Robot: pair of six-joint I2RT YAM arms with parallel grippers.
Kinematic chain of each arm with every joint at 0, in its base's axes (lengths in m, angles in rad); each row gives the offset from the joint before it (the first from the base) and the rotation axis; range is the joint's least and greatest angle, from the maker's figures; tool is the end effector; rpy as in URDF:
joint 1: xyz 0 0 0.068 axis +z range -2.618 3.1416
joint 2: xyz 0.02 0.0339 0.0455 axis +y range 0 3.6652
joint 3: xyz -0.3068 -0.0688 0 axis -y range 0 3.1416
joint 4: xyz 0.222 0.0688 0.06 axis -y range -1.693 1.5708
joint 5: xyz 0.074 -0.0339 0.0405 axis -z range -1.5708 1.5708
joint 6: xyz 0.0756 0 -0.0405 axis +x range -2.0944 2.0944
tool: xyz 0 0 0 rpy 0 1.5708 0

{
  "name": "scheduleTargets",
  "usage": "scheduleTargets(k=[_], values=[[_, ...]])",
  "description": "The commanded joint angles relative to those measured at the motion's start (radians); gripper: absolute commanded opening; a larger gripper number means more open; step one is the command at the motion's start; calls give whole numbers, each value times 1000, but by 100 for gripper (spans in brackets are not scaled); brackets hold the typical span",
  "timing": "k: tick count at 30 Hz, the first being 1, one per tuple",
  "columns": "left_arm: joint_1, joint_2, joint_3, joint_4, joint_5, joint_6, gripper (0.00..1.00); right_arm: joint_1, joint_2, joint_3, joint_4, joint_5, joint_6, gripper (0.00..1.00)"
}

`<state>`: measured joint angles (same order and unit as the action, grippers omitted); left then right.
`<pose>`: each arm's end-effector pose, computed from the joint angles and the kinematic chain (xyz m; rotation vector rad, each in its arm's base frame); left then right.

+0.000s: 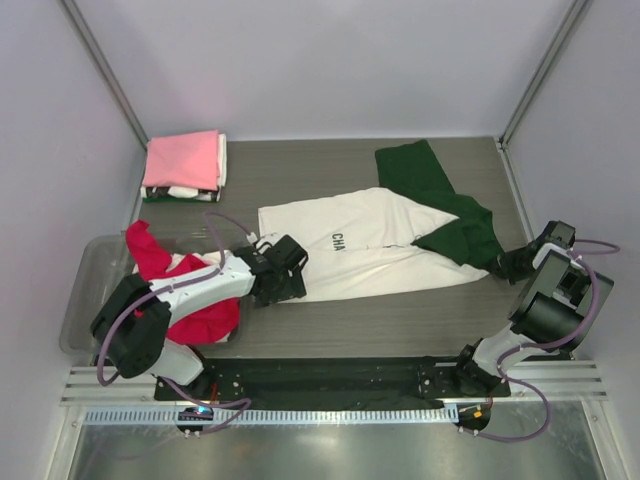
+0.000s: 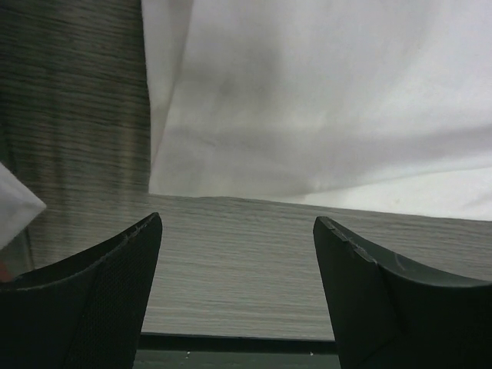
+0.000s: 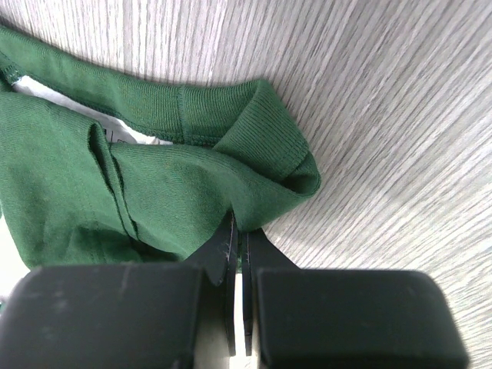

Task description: Fold and stack the t-shirts

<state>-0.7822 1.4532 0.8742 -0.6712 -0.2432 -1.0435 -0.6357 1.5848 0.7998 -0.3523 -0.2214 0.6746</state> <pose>0.1895 -0.1627 0.2071 -0.4124 2.7210 -0.1464 0.2398 -0.1563 0.1717 1.5906 2.1784 0.3112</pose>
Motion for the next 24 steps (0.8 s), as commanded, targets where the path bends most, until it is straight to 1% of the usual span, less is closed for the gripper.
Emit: scheduleTargets(k=[1, 13, 15, 16, 17, 19, 20, 21, 22, 23, 24], values=[[3, 12, -26, 28, -44, -50, 80, 11, 30, -4, -11, 13, -24, 1], [14, 108, -52, 82, -122, -41, 79, 11, 38, -4, -16, 37, -29, 1], [26, 127, -44, 108, -125, -24, 71, 11, 44, 1, -16, 42, -27, 1], [31, 131, -38, 119, -126, -12, 64, 14, 49, 2, -17, 43, -24, 1], [37, 145, -15, 131, -128, 19, 51, 14, 50, 4, -17, 42, -23, 1], [58, 167, 21, 136, -128, 49, 38, 19, 66, 30, -34, 36, -9, 1], [69, 194, 70, 140, -111, 87, 22, 21, 72, 45, -42, 27, 8, 1], [92, 212, 101, 139, -101, 102, 12, 27, 78, 83, -50, 2, 23, 1], [106, 229, 173, 134, -87, 114, 0, 45, 98, 110, -56, -9, 35, 1], [136, 245, 213, 125, -55, 125, 0, 63, 119, 145, -65, -18, 55, 1], [156, 287, 257, 118, -29, 152, 0, 82, 145, 250, -115, -30, 62, 1]])
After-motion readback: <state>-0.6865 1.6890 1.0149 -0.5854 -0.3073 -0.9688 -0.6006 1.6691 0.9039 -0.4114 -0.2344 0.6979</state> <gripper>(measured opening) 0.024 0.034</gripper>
